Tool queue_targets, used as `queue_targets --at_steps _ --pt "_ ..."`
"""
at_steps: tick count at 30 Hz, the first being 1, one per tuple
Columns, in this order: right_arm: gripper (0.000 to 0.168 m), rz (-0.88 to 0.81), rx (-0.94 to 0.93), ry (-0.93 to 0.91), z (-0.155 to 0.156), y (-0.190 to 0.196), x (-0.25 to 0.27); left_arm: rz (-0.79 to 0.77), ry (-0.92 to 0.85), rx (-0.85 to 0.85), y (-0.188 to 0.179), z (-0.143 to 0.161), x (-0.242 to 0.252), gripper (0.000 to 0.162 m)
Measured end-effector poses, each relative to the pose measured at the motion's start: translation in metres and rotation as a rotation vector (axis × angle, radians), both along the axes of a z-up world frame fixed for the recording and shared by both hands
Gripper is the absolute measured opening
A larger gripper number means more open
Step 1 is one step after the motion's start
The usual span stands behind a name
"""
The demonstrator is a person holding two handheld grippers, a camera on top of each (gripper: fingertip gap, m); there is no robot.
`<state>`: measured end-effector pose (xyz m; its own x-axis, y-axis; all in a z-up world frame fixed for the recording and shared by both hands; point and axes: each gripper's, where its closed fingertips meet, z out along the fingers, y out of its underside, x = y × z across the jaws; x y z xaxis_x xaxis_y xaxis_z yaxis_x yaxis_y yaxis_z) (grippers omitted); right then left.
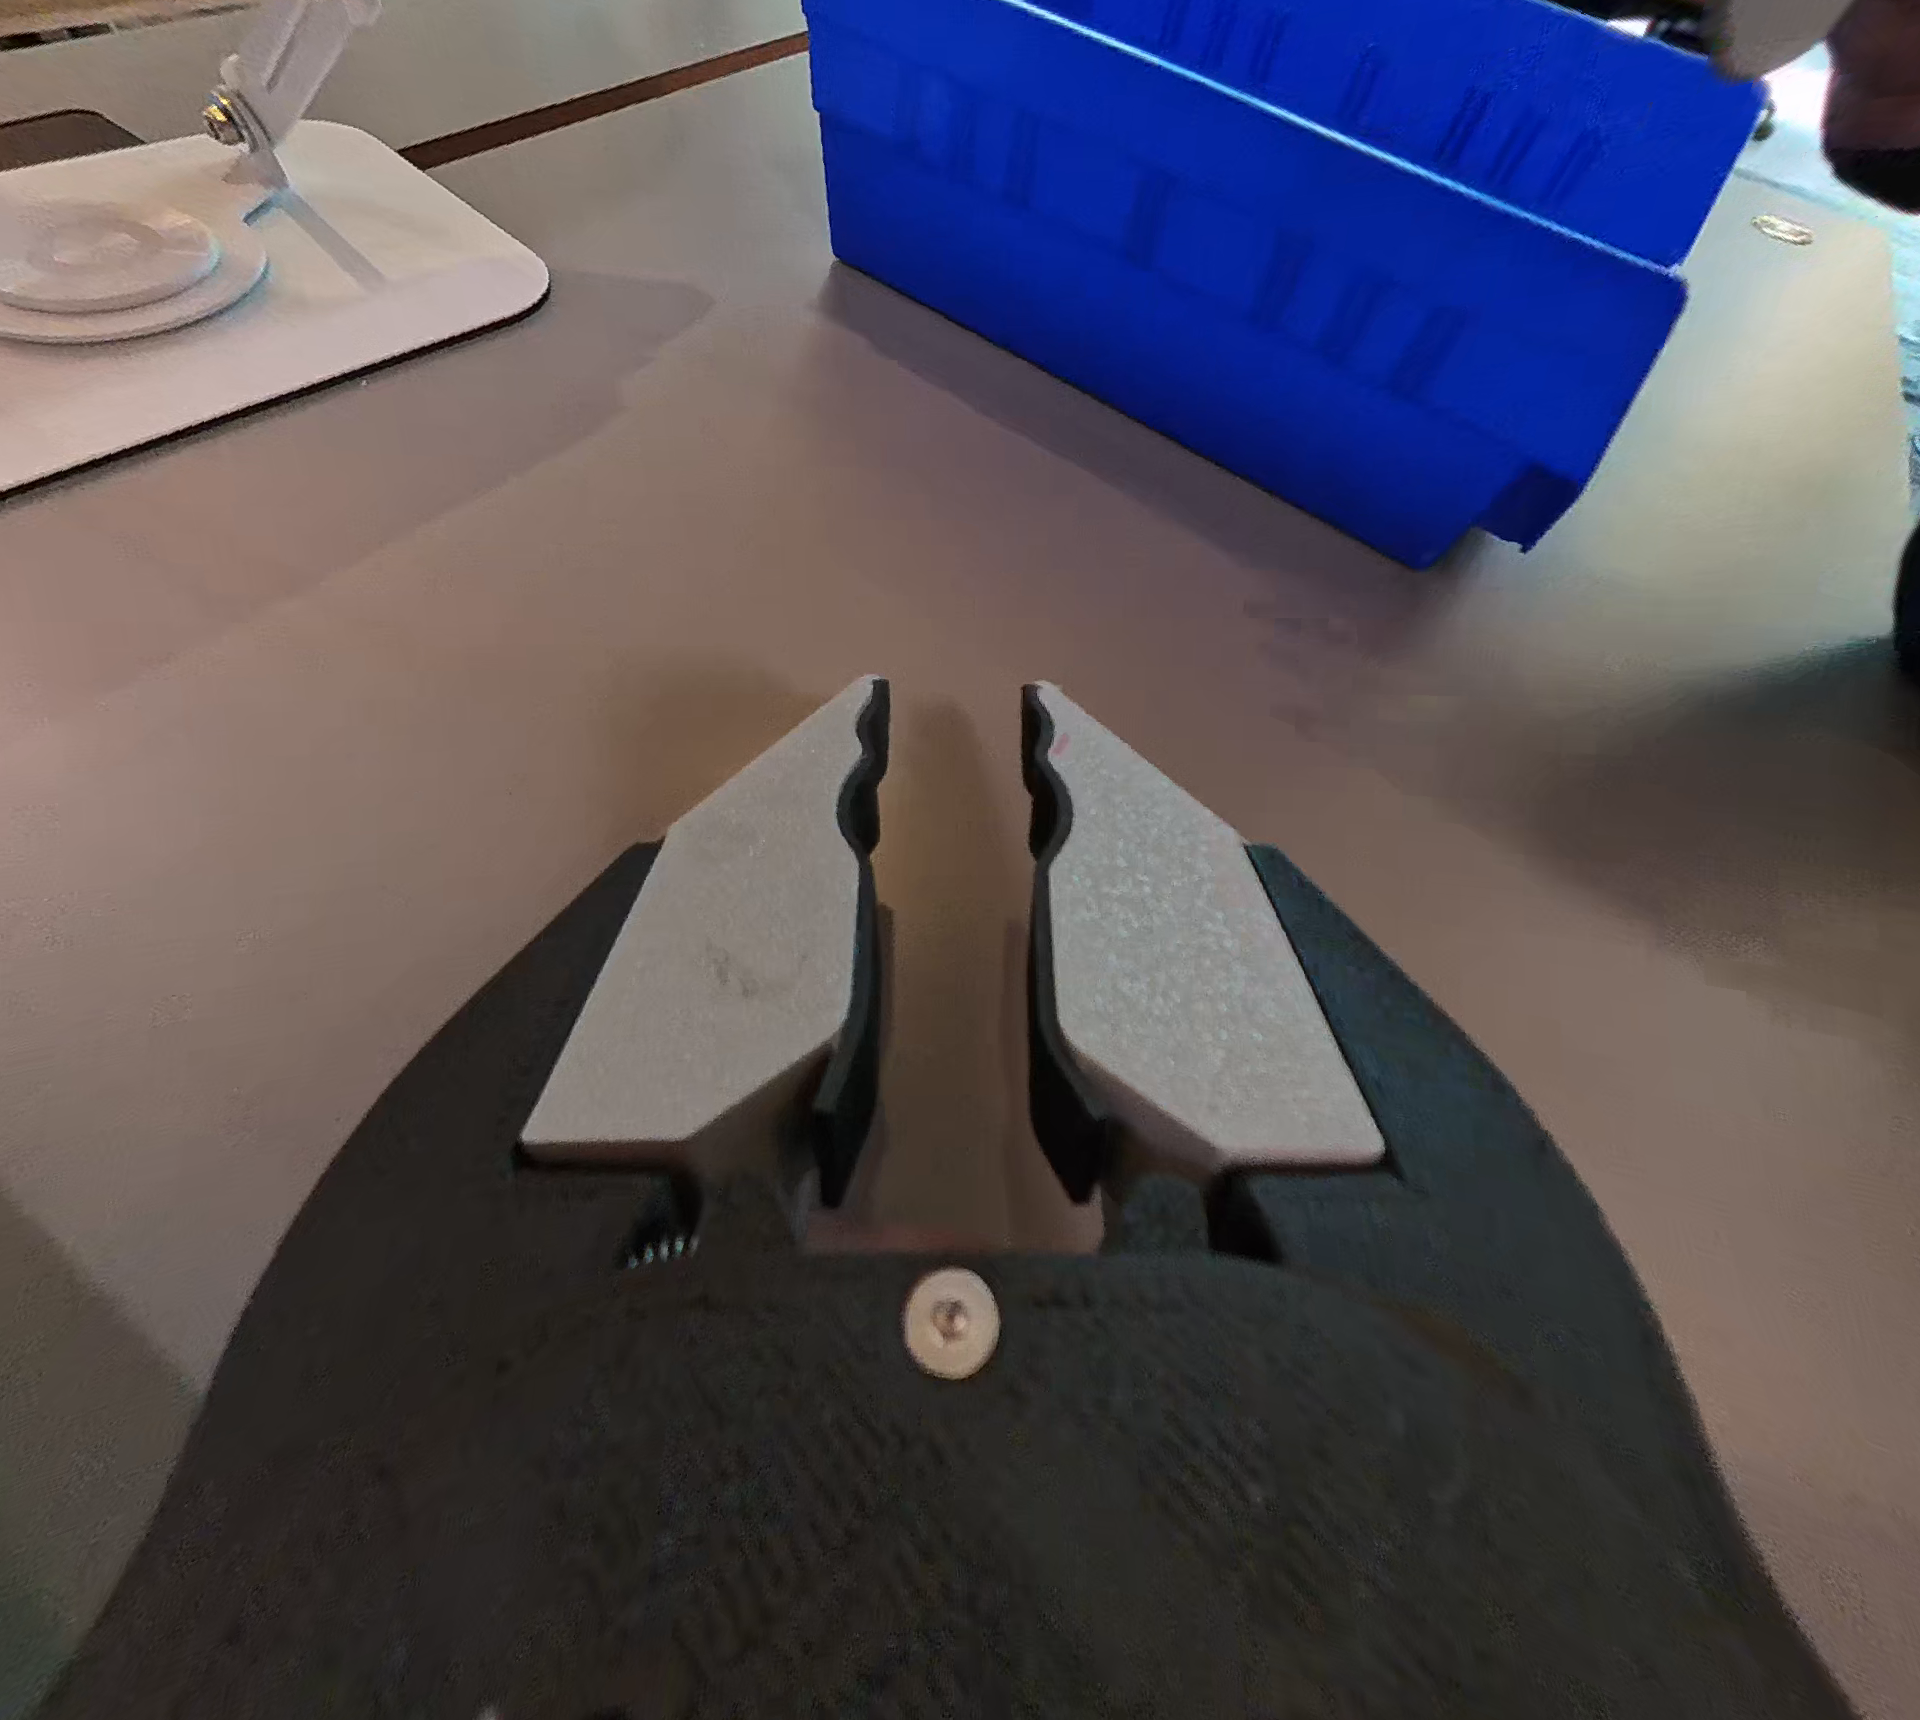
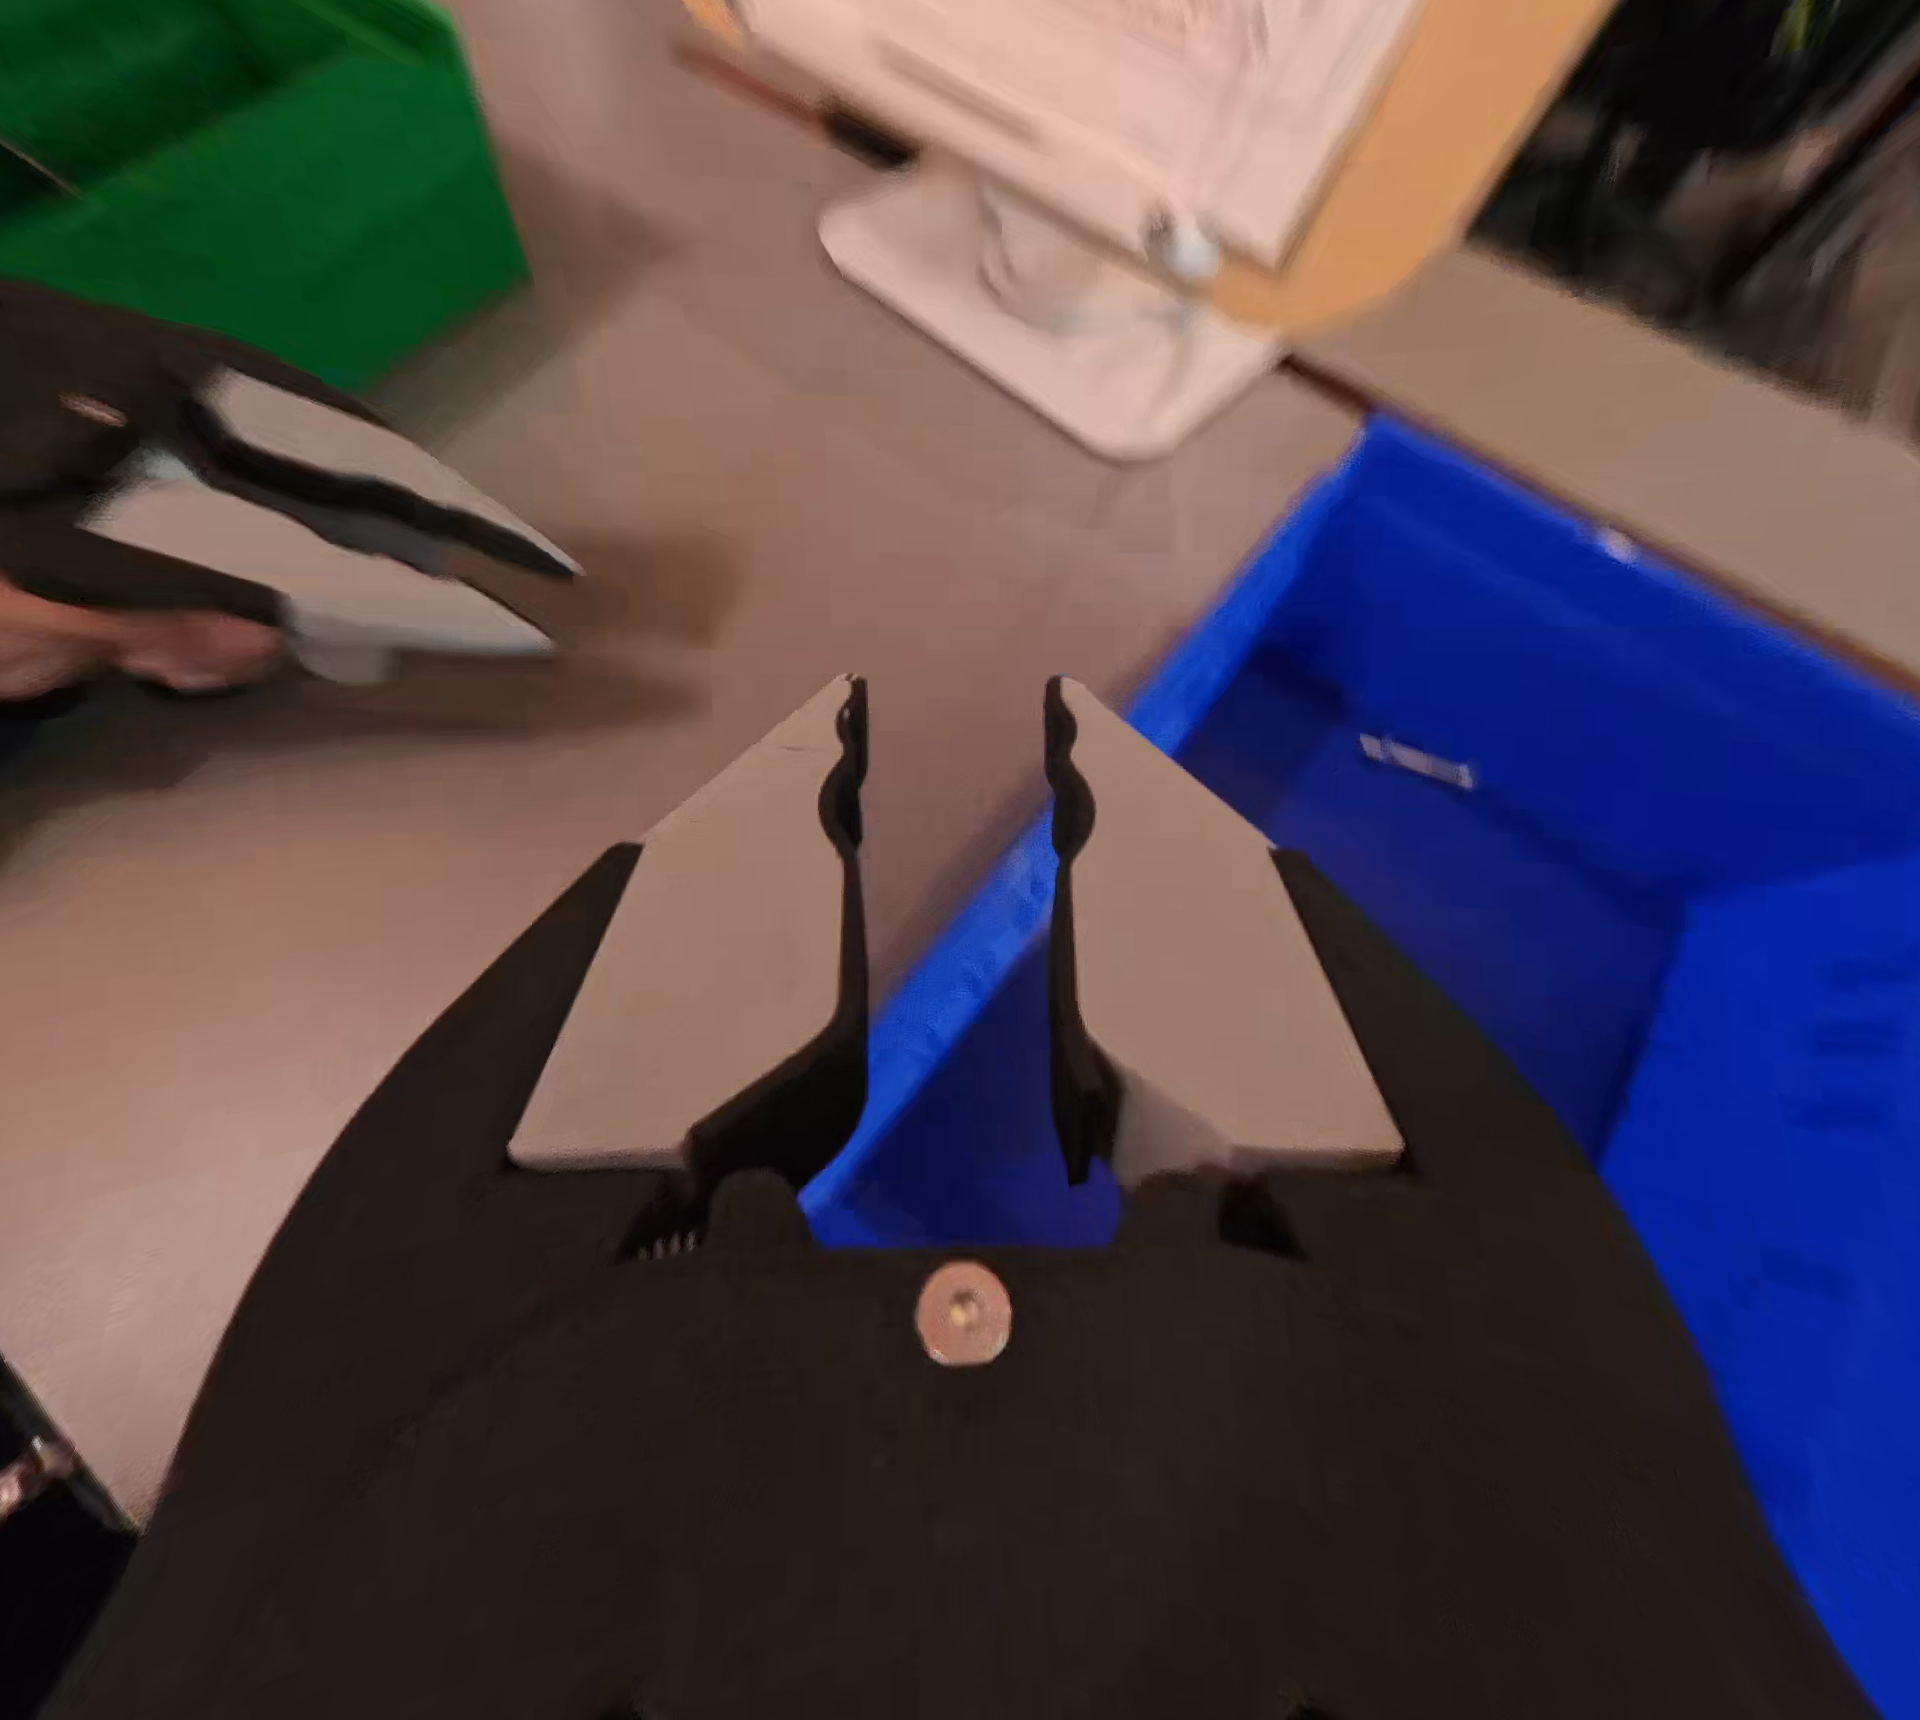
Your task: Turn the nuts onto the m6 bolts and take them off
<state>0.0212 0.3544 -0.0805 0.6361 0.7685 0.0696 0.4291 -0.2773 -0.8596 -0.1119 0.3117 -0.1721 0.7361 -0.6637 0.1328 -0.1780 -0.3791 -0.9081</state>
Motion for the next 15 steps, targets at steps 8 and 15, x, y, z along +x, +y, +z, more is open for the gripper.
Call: queue_targets --at_steps 8,15 --pt "0.034 0.363 0.166 0.208 0.023 -0.078 -0.109 -0.049 0.045 0.009 -0.009 -0.004 0.010 0.027" --pt "0.039 0.438 0.055 0.130 -0.036 -0.084 -0.137 -0.069 -0.012 0.072 -0.070 0.039 0.016 0.028"
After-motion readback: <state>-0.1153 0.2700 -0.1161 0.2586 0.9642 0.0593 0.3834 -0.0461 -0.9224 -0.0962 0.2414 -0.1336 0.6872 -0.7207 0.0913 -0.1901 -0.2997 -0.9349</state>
